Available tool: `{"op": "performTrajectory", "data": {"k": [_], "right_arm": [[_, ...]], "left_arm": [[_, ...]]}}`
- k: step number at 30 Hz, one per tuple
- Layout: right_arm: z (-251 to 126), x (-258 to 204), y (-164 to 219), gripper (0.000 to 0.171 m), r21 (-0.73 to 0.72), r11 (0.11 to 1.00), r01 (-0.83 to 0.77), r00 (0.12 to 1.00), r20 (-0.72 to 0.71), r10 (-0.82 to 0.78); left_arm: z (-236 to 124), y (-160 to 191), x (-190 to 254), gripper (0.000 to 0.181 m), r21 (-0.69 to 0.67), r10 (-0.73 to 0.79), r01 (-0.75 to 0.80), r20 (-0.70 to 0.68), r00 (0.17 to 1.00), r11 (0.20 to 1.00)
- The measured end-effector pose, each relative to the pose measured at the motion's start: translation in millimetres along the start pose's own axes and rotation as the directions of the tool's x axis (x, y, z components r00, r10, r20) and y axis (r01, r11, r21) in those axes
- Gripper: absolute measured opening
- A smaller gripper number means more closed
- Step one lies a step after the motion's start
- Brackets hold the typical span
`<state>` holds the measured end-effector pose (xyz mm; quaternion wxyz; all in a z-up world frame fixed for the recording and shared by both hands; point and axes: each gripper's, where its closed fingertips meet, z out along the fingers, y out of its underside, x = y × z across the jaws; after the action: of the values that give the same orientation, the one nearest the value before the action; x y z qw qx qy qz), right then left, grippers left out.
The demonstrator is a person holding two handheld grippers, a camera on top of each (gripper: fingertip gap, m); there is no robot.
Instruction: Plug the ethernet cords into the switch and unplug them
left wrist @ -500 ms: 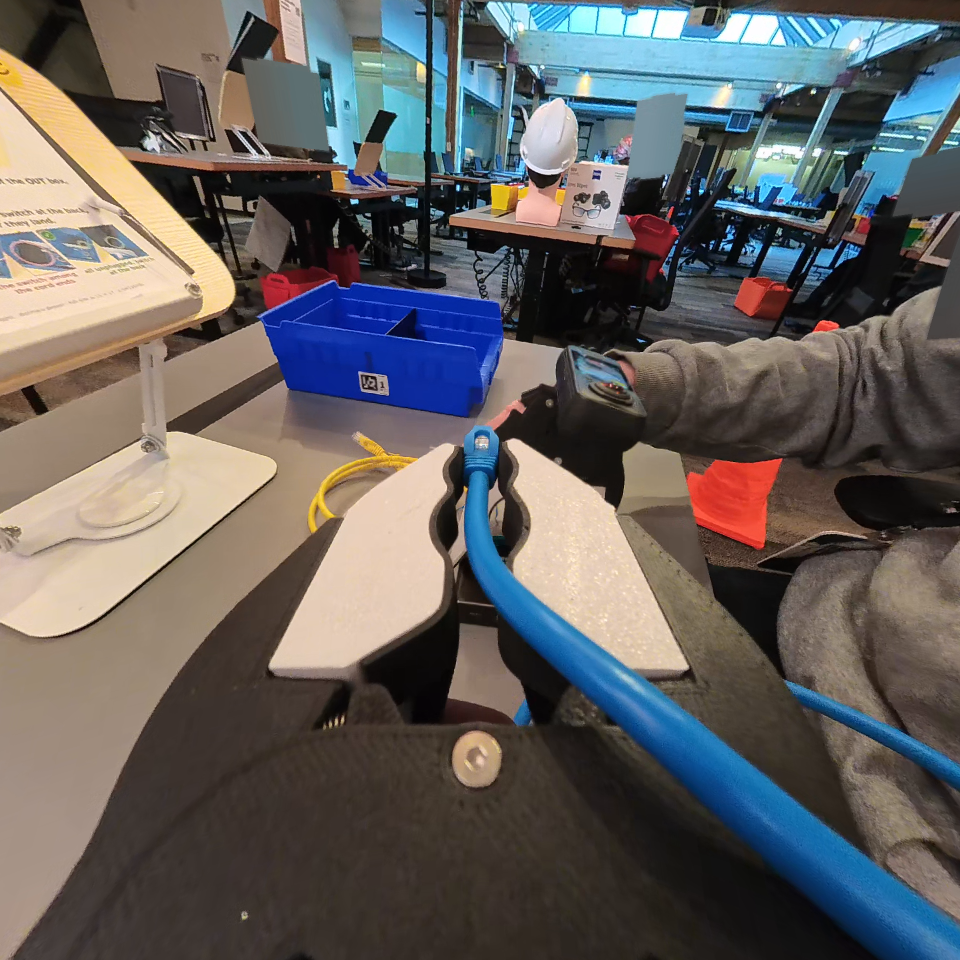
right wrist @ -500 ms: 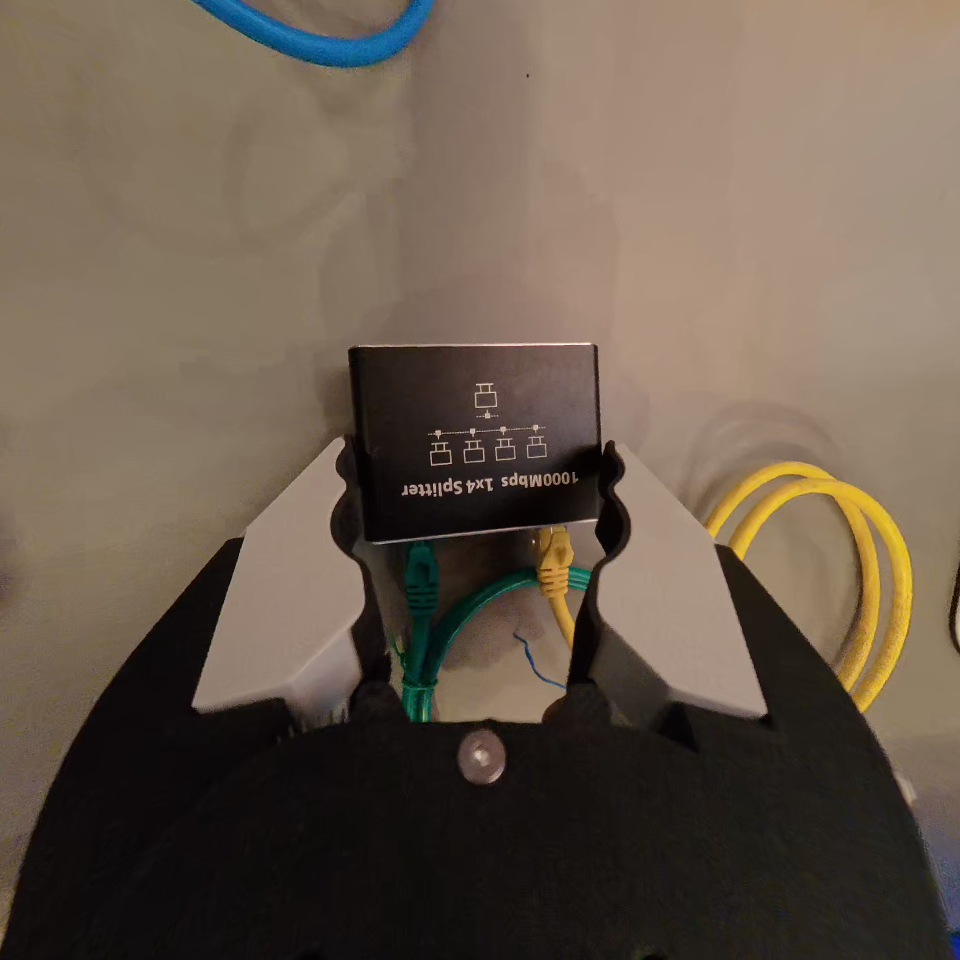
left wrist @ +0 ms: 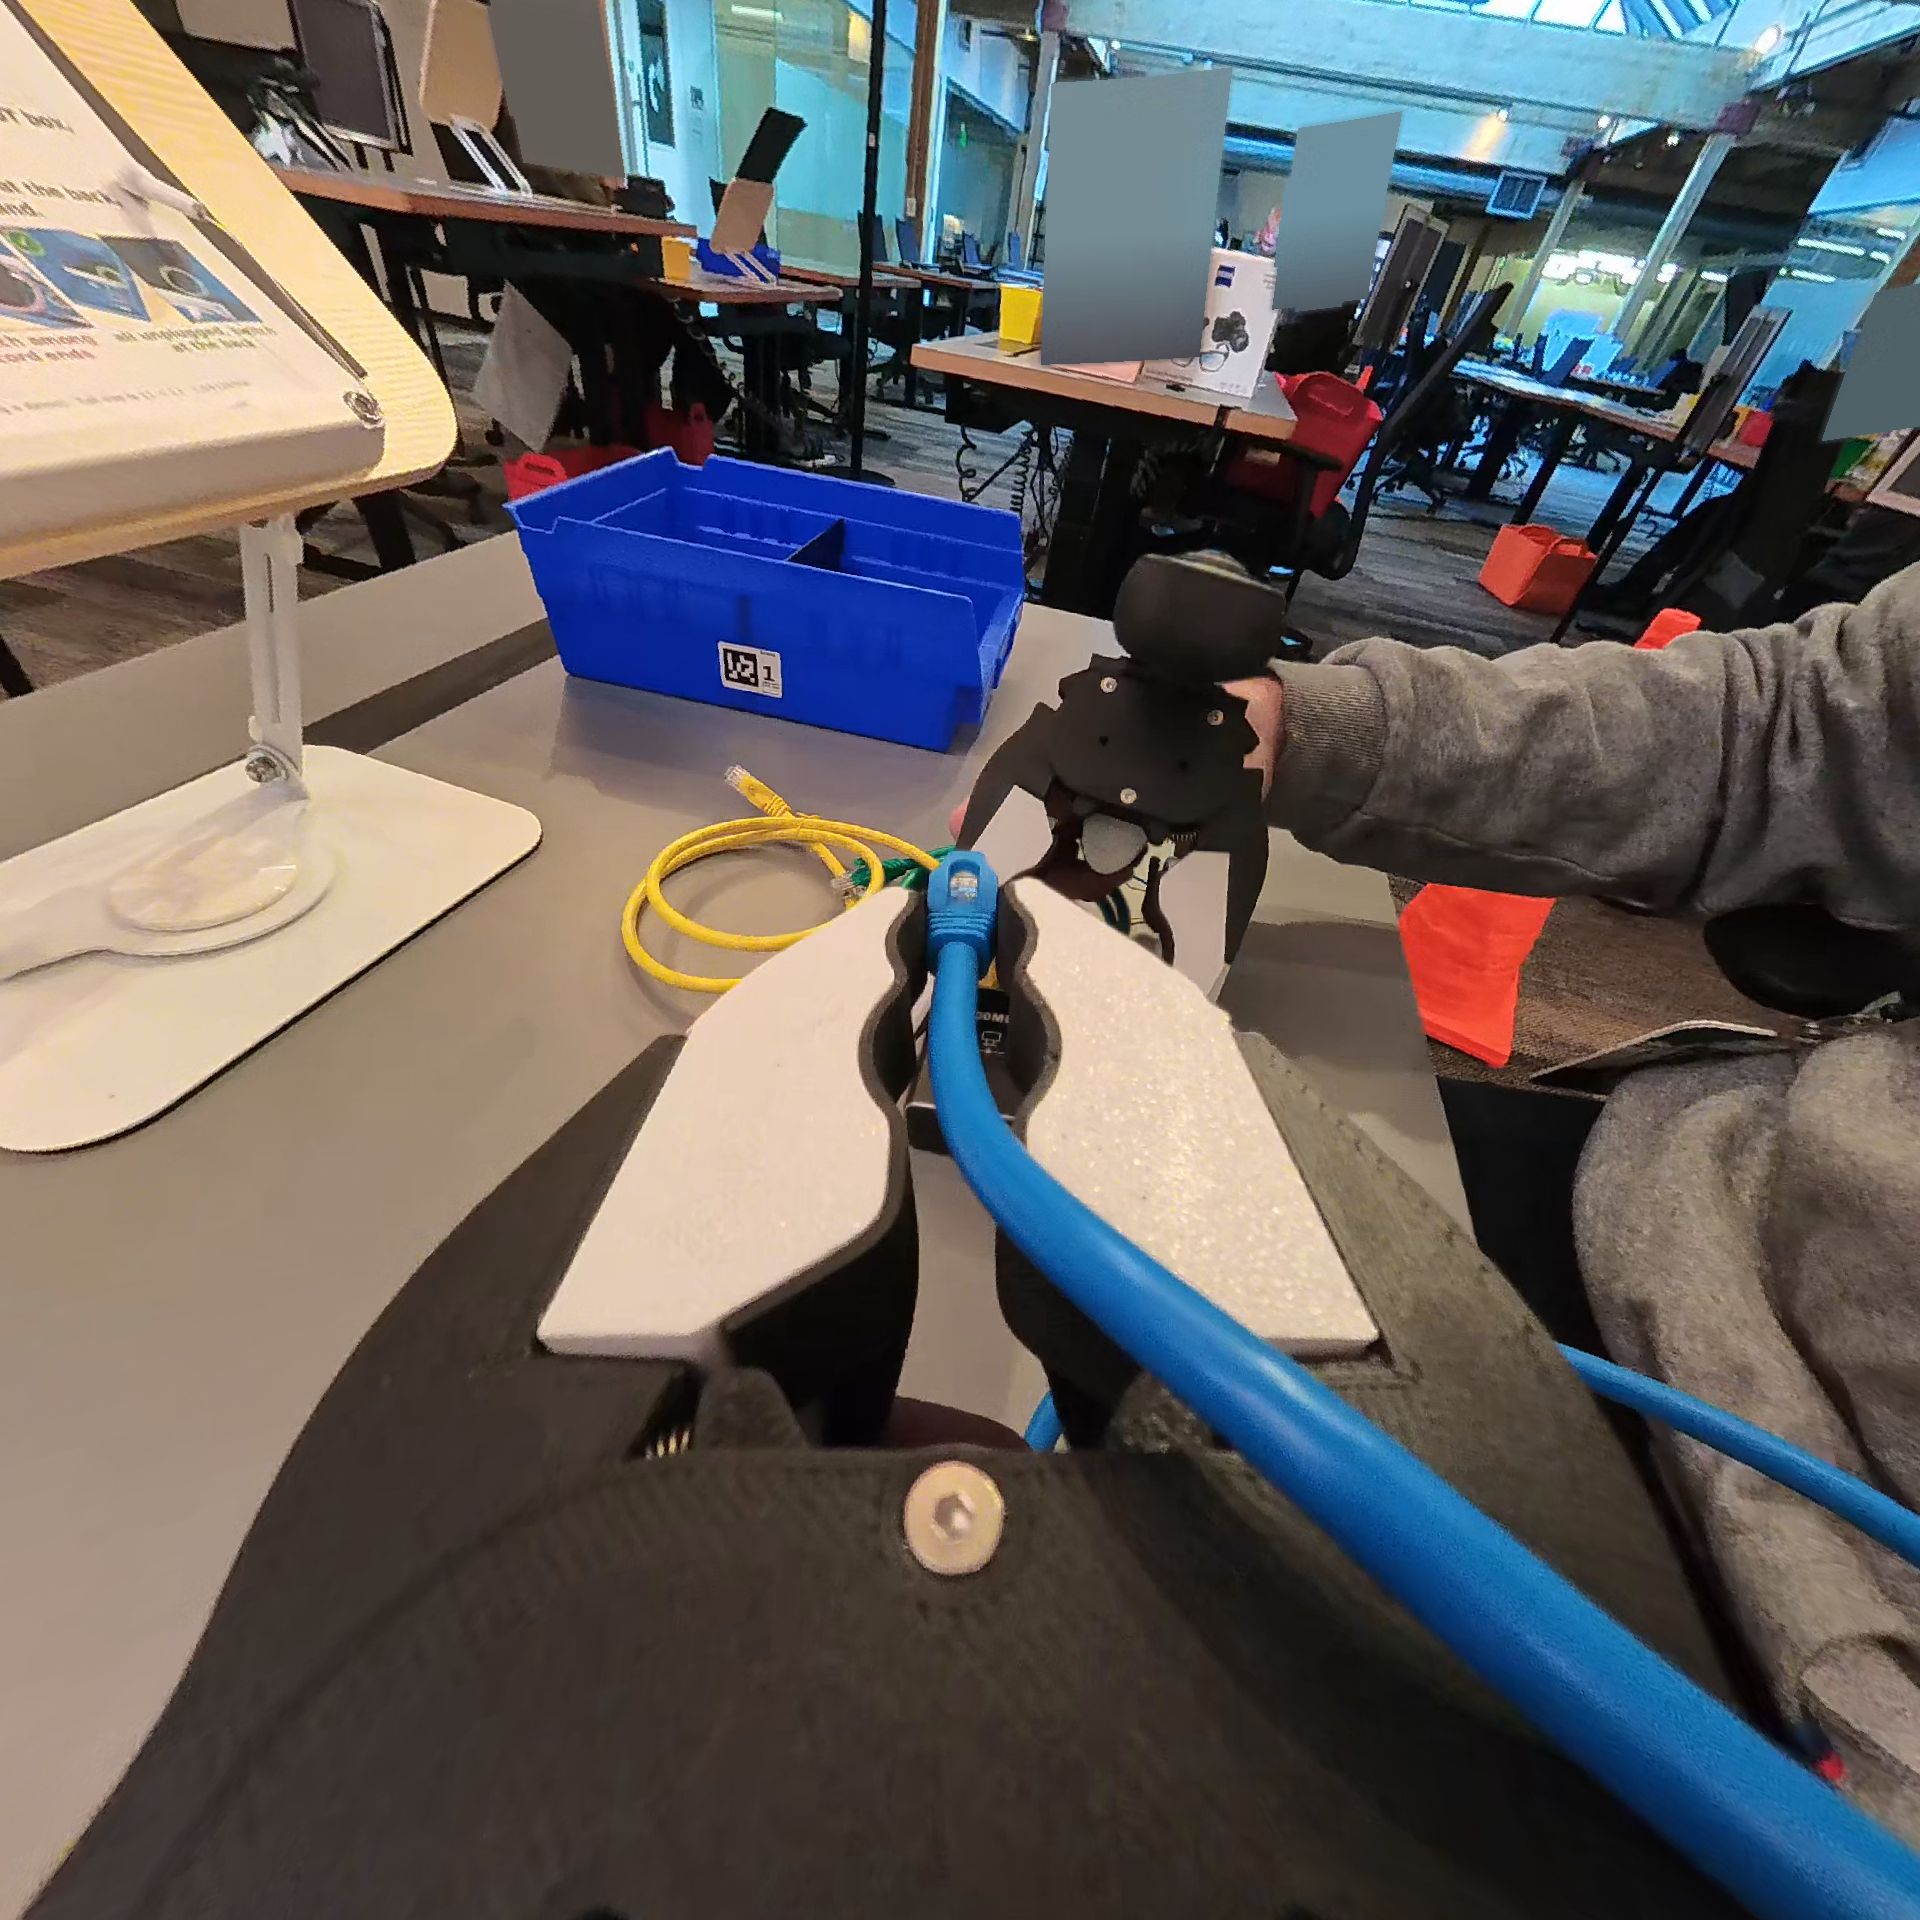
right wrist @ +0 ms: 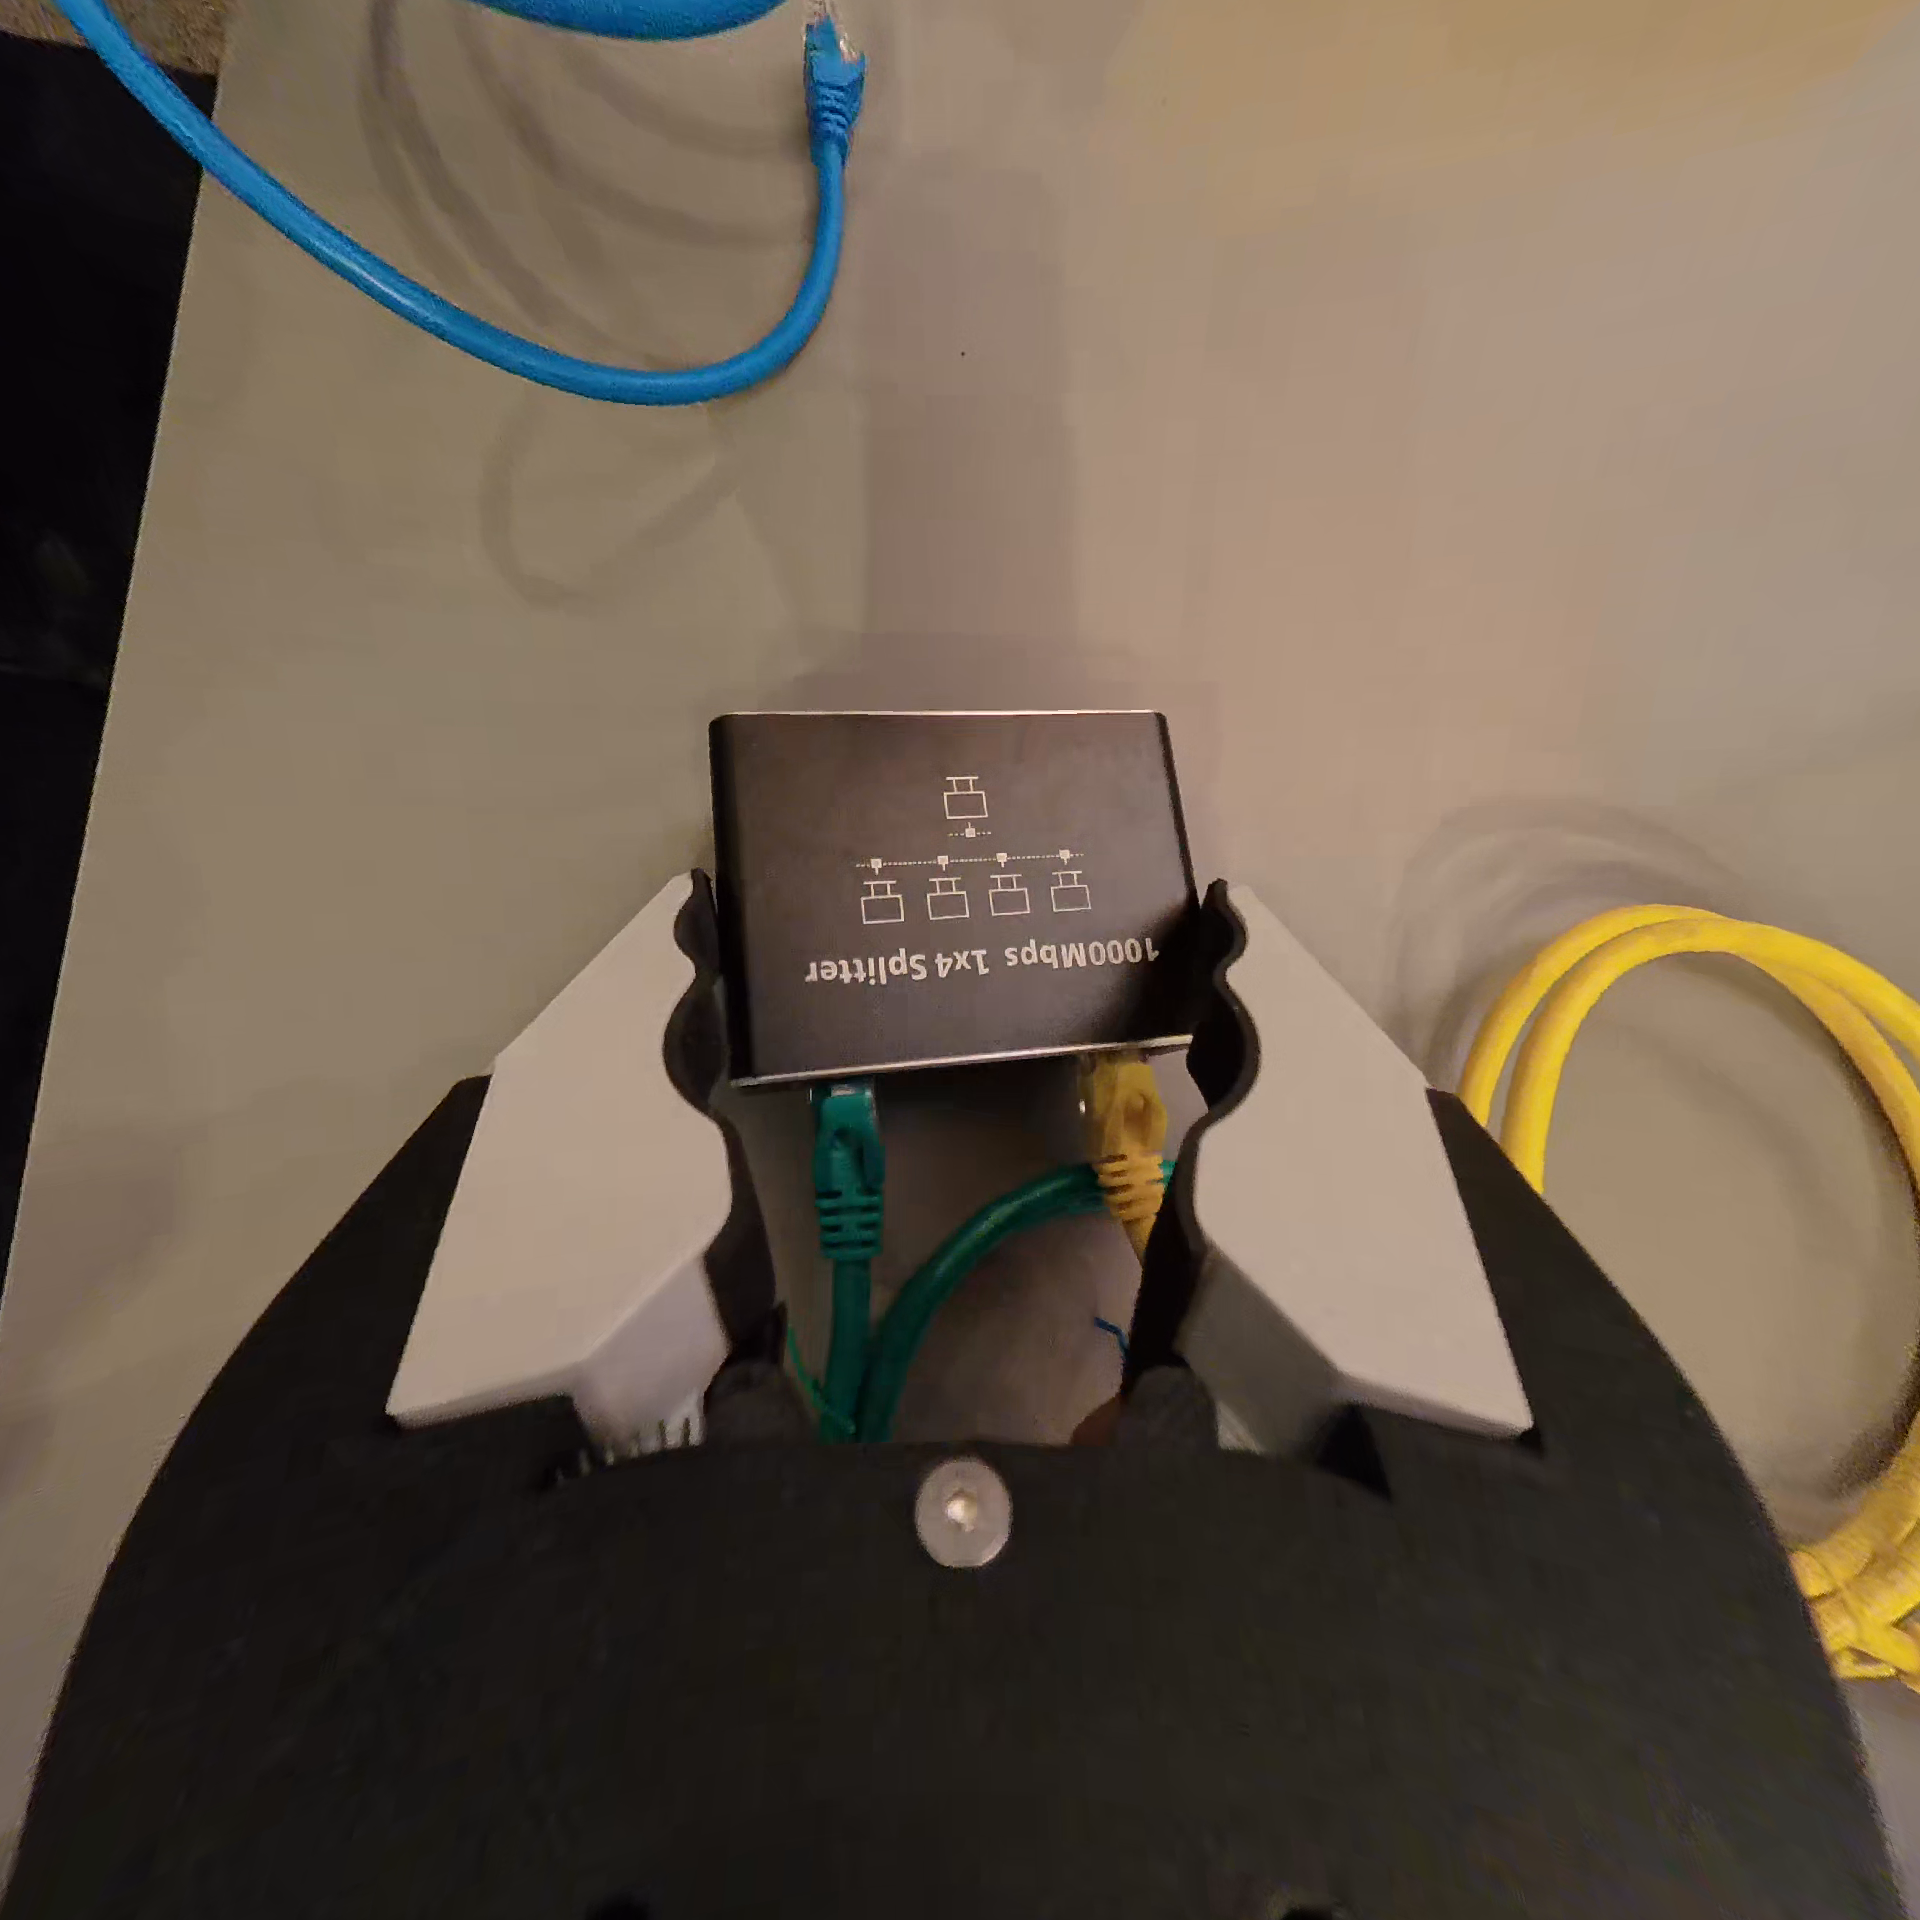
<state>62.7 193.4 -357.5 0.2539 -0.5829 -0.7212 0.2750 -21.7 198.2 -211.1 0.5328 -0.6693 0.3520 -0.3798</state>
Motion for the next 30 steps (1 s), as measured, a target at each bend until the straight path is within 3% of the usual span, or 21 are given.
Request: {"op": "performTrajectory", "data": {"k": [9, 17, 19, 30], "right_arm": [[-11, 4, -9, 0.089, 0.078, 0.996, -0.044, 0.999, 0.010, 0.043], [-7, -2, 13, 0.090, -0.076, 0.996, 0.043, 0.998, -0.048, -0.047], [-2, -2, 21, 0.101, -0.128, 0.991, 0.043, 0.997, -0.060, -0.051], [6, 0, 12, 0.099, 0.009, 1.000, 0.022, 1.000, -0.006, -0.022]], "left_arm": [[6, 6, -1, 0.012, -0.015, -0.010, 0.010, 0.001, 1.000, 1.000], [10, 13, 1, 0.012, -0.035, -0.010, 0.009, -0.008, 1.000, 0.999], [11, 13, 1, 0.012, -0.036, -0.011, 0.010, -0.012, 1.000, 0.999], [10, 11, 4, 0.012, -0.039, 0.005, -0.005, -0.018, 1.000, 0.999]]}}
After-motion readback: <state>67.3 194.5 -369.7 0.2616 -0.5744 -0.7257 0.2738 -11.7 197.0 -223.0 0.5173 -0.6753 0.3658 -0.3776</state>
